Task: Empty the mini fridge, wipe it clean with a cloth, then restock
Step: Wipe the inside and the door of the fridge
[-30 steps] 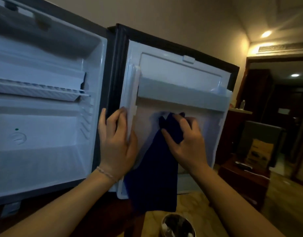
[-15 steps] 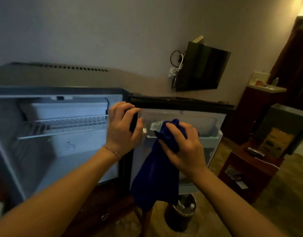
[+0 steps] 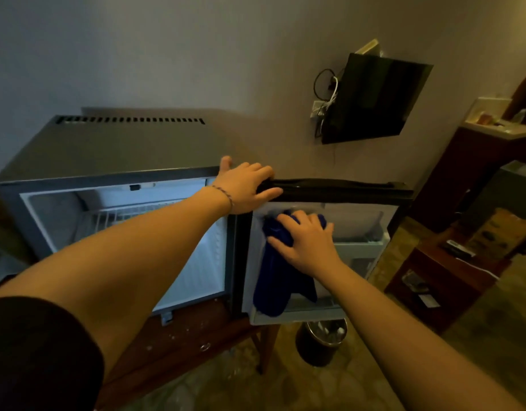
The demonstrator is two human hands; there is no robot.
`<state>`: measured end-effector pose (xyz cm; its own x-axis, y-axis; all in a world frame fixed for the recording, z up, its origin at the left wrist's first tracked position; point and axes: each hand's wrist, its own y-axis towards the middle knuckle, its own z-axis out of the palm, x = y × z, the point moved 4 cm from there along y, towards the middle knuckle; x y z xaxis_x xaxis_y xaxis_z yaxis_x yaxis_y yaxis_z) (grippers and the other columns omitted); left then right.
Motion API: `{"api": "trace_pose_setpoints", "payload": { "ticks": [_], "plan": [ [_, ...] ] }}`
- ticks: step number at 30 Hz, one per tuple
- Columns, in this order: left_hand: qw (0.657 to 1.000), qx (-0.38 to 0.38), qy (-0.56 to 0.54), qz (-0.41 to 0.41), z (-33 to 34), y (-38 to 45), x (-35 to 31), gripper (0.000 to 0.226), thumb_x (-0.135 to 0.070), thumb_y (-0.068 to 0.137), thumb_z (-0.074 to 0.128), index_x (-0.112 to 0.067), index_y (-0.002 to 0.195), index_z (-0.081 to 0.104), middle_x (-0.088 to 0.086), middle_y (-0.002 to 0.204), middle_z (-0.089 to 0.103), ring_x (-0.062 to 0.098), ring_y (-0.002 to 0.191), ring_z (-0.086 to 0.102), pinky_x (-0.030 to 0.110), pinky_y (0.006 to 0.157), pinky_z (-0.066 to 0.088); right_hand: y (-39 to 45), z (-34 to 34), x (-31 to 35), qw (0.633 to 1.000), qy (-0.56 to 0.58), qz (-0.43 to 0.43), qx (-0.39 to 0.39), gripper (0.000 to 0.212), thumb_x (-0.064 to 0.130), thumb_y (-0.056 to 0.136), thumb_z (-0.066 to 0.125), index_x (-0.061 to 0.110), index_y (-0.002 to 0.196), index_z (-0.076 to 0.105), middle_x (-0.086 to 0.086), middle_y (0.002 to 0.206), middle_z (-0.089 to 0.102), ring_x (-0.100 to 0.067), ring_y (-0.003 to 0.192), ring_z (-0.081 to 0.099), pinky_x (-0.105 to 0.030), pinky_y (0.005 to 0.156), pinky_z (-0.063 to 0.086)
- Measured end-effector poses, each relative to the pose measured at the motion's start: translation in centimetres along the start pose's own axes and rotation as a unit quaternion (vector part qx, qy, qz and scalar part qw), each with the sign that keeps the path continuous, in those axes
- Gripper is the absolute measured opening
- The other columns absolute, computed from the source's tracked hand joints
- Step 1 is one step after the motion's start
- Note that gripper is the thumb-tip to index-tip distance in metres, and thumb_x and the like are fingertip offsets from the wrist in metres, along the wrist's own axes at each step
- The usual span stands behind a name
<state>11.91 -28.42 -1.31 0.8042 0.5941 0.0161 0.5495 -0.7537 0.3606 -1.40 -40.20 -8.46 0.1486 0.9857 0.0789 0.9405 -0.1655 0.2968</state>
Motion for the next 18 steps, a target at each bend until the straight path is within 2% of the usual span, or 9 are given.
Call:
{"api": "trace_pose_setpoints", "payload": {
  "ticks": [3, 7, 9, 11, 12, 15, 18],
  "plan": [
    [0.999, 0.018, 0.037, 0.0, 0.3, 1.2, -1.0, 0.062, -0.076, 0.091, 0.023, -0.027, 0.121, 0.047, -0.001, 0.104, 0.051, 0.023, 0.098, 0.055, 0.055, 0.102, 0.024, 1.1, -0.2, 0.3, 0.999, -0.019, 0.0, 0.046, 0.057, 0.07, 0.094, 0.044, 0.031, 0.135, 0.054, -0.005, 0.134, 0.056, -0.032, 0.121, 0.051, -0.052, 0.097, 0.039],
    [0.996, 0.059, 0.062, -0.011, 0.6, 2.2, -2.0, 0.081, -0.081, 0.088, 0.017, -0.017, 0.121, 0.053, 0.007, 0.114, 0.053, 0.027, 0.099, 0.056, 0.055, 0.105, 0.027, 1.6, 0.0, 0.4, 0.998, -0.009, 0.001, 0.066, 0.056, 0.072, 0.093, 0.042, 0.034, 0.131, 0.058, -0.006, 0.125, 0.064, -0.03, 0.11, 0.06, -0.045, 0.09, 0.05],
    [0.998, 0.055, 0.037, 0.007, 0.8, 2.7, -2.7, 0.077, -0.082, 0.088, 0.019, -0.019, 0.115, 0.053, 0.004, 0.107, 0.055, 0.021, 0.088, 0.055, 0.046, 0.091, 0.039, 1.6, -0.1, 0.4, 0.998, -0.007, -0.006, 0.069, 0.055, 0.073, 0.093, 0.042, 0.036, 0.13, 0.058, -0.005, 0.122, 0.066, -0.029, 0.107, 0.062, -0.044, 0.088, 0.052],
    [0.999, 0.044, 0.022, 0.009, 1.1, 2.9, -2.9, 0.069, -0.083, 0.086, 0.021, -0.023, 0.102, 0.05, 0.0, 0.092, 0.057, 0.014, 0.071, 0.051, 0.036, 0.069, 0.041, 1.6, 0.0, 0.2, 0.997, -0.005, -0.009, 0.072, 0.057, 0.074, 0.092, 0.04, 0.036, 0.131, 0.058, -0.005, 0.123, 0.066, -0.029, 0.108, 0.062, -0.045, 0.089, 0.052],
    [0.999, 0.035, 0.026, 0.003, 1.3, 2.9, -2.9, 0.069, -0.085, 0.085, 0.021, -0.023, 0.098, 0.048, -0.001, 0.086, 0.056, 0.012, 0.066, 0.05, 0.035, 0.064, 0.043, 1.4, 0.1, 0.0, 0.997, -0.002, -0.01, 0.071, 0.058, 0.074, 0.092, 0.04, 0.036, 0.131, 0.058, -0.005, 0.124, 0.065, -0.03, 0.109, 0.061, -0.045, 0.09, 0.051],
    [0.998, 0.021, 0.052, -0.011, 1.4, 2.9, -2.7, 0.073, -0.088, 0.082, 0.018, -0.023, 0.094, 0.048, -0.003, 0.079, 0.053, 0.015, 0.067, 0.053, 0.037, 0.065, 0.052, 1.2, 0.1, -0.5, 0.998, -0.004, -0.014, 0.066, 0.059, 0.075, 0.092, 0.039, 0.033, 0.127, 0.06, -0.005, 0.122, 0.065, -0.028, 0.109, 0.06, -0.045, 0.091, 0.049],
    [0.998, 0.017, 0.065, -0.021, 1.4, 3.1, -2.7, 0.073, -0.088, 0.082, 0.018, -0.023, 0.094, 0.048, -0.004, 0.078, 0.052, 0.016, 0.067, 0.053, 0.037, 0.065, 0.052, 1.2, 0.0, -1.0, 0.997, 0.001, -0.018, 0.074, 0.057, 0.073, 0.093, 0.039, 0.032, 0.125, 0.06, -0.004, 0.124, 0.063, -0.026, 0.111, 0.059, -0.047, 0.094, 0.047]
  ]
}}
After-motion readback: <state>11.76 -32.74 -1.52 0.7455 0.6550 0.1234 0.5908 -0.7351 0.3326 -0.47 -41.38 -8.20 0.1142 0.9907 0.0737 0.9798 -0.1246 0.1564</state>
